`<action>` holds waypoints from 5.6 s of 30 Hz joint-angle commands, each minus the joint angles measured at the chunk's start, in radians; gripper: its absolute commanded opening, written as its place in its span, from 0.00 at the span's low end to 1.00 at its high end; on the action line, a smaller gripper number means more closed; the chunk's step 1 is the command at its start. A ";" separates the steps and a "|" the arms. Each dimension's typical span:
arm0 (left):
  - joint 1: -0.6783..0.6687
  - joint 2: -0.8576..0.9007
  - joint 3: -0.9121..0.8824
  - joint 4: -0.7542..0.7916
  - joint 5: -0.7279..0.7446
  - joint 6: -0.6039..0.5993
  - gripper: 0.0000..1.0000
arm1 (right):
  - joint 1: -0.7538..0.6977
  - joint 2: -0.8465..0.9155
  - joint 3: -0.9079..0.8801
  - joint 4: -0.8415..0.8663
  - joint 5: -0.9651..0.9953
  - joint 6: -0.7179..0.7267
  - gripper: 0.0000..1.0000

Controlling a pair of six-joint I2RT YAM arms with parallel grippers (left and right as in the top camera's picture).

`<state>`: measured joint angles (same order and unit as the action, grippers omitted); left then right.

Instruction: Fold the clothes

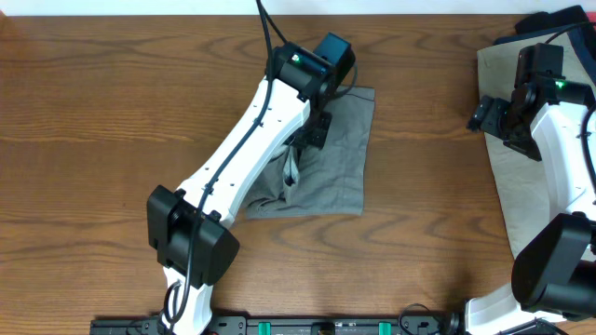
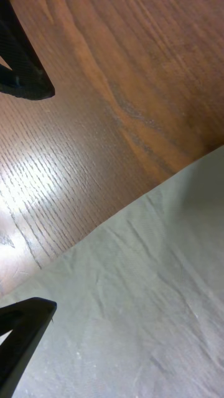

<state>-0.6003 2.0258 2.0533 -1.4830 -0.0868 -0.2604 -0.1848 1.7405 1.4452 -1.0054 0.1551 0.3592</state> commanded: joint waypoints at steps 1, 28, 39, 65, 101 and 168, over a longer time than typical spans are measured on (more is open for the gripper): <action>0.026 -0.041 0.012 -0.073 -0.072 -0.074 0.06 | -0.004 -0.014 0.010 -0.001 0.013 -0.001 0.99; 0.410 -0.539 0.012 -0.207 -0.135 -0.016 0.06 | -0.004 -0.014 0.010 -0.001 0.013 -0.001 0.99; 0.612 -0.522 -0.026 -0.206 -0.142 0.020 0.06 | -0.004 -0.014 0.010 -0.001 0.013 -0.001 0.99; 0.553 -0.212 -0.061 -0.110 0.059 0.020 0.06 | -0.004 -0.014 0.010 -0.001 0.013 -0.001 0.99; 0.332 -0.208 -0.489 0.396 0.245 0.016 0.06 | -0.004 -0.014 0.010 -0.001 0.013 -0.001 0.99; 0.183 -0.449 -0.958 0.642 0.471 -0.006 0.06 | -0.004 -0.014 0.010 -0.001 0.013 -0.001 0.99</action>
<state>-0.4152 1.6661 1.0473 -0.8471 0.3897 -0.2626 -0.1848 1.7405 1.4452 -1.0058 0.1551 0.3592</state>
